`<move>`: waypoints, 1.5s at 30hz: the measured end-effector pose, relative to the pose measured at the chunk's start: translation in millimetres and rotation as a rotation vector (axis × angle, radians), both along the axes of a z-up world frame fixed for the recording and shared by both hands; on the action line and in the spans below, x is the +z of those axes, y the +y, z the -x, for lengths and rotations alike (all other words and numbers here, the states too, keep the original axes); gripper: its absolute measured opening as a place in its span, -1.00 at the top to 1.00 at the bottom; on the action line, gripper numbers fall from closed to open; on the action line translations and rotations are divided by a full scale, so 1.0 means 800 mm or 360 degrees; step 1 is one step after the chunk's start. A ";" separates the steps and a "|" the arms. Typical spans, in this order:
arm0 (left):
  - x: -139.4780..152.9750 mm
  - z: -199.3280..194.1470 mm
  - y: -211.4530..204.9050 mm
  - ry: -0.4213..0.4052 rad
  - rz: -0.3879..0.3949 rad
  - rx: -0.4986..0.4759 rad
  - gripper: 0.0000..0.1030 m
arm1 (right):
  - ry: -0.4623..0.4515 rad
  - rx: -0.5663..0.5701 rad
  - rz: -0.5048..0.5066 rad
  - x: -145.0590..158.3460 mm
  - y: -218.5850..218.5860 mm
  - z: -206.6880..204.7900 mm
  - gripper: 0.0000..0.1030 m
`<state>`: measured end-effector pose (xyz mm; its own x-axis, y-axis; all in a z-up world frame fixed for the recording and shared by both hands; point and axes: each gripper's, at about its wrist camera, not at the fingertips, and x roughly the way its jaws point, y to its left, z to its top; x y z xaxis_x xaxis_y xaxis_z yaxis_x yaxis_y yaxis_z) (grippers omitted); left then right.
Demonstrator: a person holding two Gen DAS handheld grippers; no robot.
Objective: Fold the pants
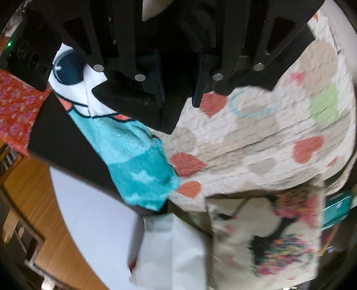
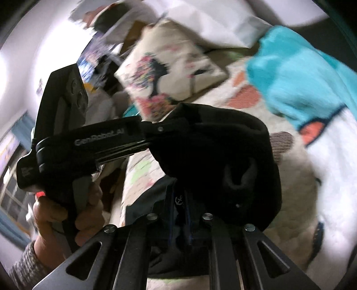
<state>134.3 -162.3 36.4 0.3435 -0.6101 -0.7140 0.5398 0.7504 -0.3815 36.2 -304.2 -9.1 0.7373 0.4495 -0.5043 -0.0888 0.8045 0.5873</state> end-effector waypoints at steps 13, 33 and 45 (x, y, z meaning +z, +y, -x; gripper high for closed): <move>-0.081 0.053 0.218 0.0111 0.0027 0.0551 0.52 | 0.0089 0.0674 0.0359 -0.027 0.197 0.013 0.75; -0.124 0.083 0.272 0.0485 0.0373 0.0890 0.12 | 0.0116 0.0639 0.0492 -0.003 0.157 0.027 0.13; -0.177 0.044 0.219 0.0778 0.0582 0.0600 0.58 | 0.0288 0.0984 0.0592 -0.076 0.203 0.064 0.13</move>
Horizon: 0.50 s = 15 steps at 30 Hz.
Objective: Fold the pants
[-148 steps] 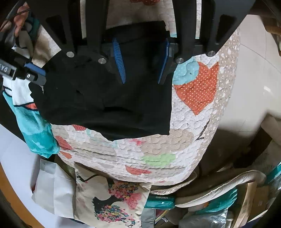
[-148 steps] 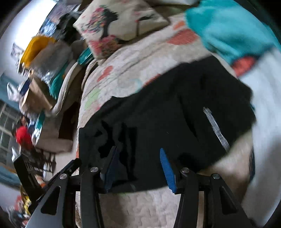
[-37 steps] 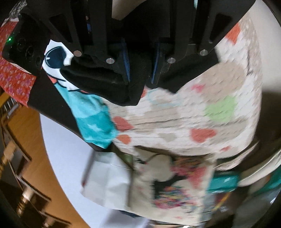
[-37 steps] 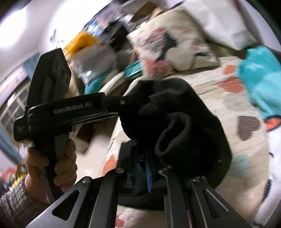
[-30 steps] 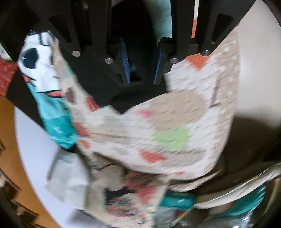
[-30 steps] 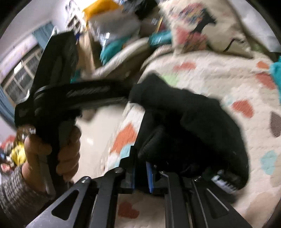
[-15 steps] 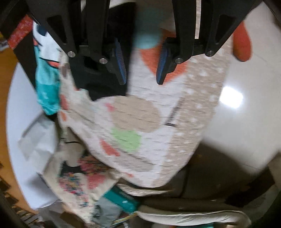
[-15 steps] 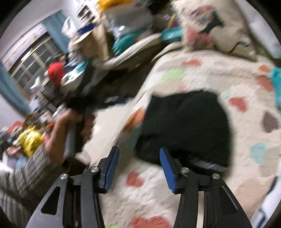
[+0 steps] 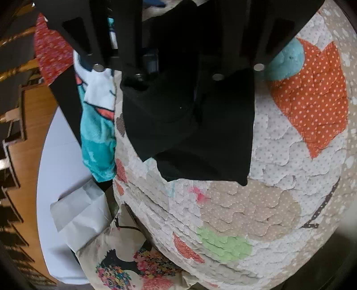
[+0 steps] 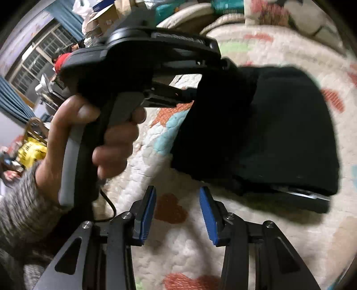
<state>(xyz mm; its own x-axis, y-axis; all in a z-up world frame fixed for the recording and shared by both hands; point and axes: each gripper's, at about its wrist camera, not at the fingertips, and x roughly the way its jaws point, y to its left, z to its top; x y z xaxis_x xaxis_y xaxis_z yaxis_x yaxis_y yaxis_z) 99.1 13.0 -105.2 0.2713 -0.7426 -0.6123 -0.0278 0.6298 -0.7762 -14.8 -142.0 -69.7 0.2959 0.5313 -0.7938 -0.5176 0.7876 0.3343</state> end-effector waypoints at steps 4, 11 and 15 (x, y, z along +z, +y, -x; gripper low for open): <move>0.005 -0.011 -0.001 -0.0005 -0.0004 -0.0001 0.60 | -0.0275 -0.0091 0.0127 0.018 -0.005 0.009 0.01; 0.007 -0.021 0.010 -0.0029 -0.0069 0.0002 0.60 | -0.0486 -0.0057 0.0379 0.015 0.048 -0.008 -0.02; -0.003 -0.022 0.022 0.0033 -0.0071 0.0058 0.60 | -0.0355 -0.0022 0.0425 -0.008 0.060 -0.024 0.90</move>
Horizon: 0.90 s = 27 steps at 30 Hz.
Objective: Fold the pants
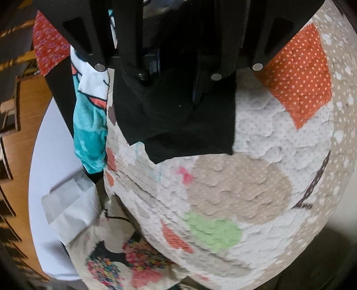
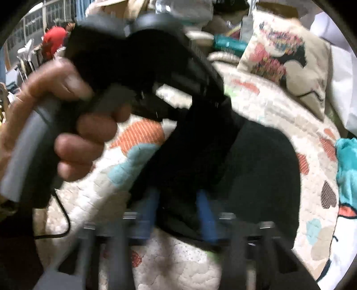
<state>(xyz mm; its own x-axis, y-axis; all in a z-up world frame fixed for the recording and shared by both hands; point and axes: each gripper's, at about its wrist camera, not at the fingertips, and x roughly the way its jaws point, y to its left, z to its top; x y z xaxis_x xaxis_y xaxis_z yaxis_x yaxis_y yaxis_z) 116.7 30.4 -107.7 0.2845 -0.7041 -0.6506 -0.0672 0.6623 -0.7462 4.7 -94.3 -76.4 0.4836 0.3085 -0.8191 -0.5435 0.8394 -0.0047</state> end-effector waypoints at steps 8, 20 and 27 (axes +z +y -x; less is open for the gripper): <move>0.021 0.011 0.003 -0.0124 -0.0191 0.0061 0.62 | 0.0311 0.0283 -0.0131 -0.017 0.003 0.038 0.92; 0.037 0.022 0.030 -0.0130 -0.0317 0.0253 0.73 | 0.0080 -0.0195 -0.0434 0.080 -0.130 -0.012 0.00; 0.001 0.013 0.064 0.0105 -0.0105 0.0370 0.37 | 0.0055 -0.0453 -0.0437 0.081 -0.176 -0.058 -0.18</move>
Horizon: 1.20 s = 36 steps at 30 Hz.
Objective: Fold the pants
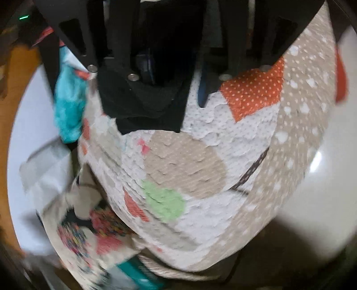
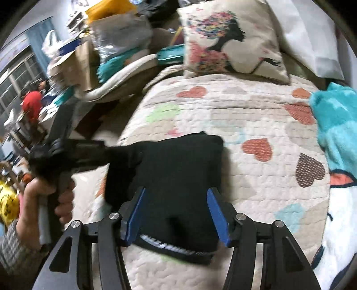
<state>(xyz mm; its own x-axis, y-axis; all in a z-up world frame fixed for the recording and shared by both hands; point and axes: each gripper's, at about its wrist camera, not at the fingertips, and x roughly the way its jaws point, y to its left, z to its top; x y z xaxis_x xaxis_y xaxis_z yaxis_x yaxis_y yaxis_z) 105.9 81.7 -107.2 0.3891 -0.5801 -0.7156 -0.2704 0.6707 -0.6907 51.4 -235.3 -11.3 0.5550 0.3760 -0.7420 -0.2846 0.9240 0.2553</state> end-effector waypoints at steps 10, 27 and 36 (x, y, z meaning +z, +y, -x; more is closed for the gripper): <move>0.002 0.012 0.020 0.0061 0.0123 -0.0021 0.31 | 0.0076 -0.0093 -0.0028 -0.028 -0.006 -0.018 -0.21; 0.045 0.037 -0.030 -0.0256 -0.0253 -0.0198 0.12 | 0.0186 -0.0129 0.0045 -0.083 -0.009 -0.028 -0.57; 0.022 0.062 -0.058 -0.0245 -0.0218 -0.0190 -0.02 | 0.0217 -0.0056 0.0023 -0.051 -0.006 -0.046 -0.58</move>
<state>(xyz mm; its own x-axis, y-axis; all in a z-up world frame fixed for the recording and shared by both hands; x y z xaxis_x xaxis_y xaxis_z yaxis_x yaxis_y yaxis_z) 56.1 35.2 -89.5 0.4342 -0.5300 -0.7284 -0.0821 0.7820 -0.6179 88.0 -240.4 -52.3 0.4610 0.3470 -0.8168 -0.2157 0.9366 0.2761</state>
